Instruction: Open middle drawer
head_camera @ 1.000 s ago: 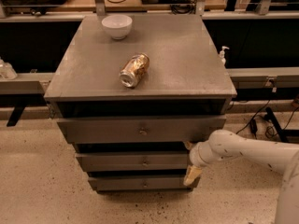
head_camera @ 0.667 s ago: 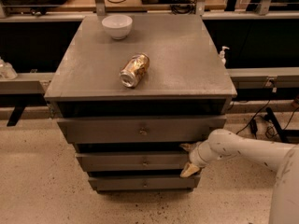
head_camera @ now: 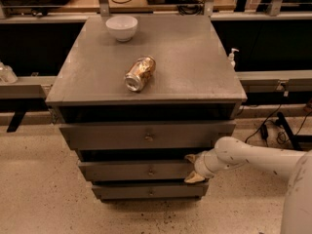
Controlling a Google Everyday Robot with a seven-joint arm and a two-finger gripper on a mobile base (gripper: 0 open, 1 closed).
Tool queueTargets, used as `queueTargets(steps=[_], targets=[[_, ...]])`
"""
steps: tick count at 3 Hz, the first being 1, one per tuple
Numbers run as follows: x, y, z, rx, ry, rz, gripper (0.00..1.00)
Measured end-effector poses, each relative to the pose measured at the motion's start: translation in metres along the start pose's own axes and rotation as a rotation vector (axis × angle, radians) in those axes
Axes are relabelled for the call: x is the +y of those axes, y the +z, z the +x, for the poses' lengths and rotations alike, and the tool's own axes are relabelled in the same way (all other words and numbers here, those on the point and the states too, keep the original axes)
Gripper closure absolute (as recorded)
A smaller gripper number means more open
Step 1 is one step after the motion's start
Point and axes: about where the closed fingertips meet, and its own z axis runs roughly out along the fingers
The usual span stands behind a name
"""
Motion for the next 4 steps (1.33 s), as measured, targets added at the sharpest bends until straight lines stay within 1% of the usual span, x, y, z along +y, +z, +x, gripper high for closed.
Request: queueTargets(steps=[1,2,3,4], targets=[[0.027,-0.012,-0.017,-0.011,-0.023,-0.042,0.44],[0.058,-0.024,-0.033,-0.011,-0.046,-0.117,0.42],[0.064,-0.035,-0.056,-0.039,-0.100,-0.129,0.42],[0.065,-0.034,-0.057,-0.040,-0.101,-0.131,0.24]])
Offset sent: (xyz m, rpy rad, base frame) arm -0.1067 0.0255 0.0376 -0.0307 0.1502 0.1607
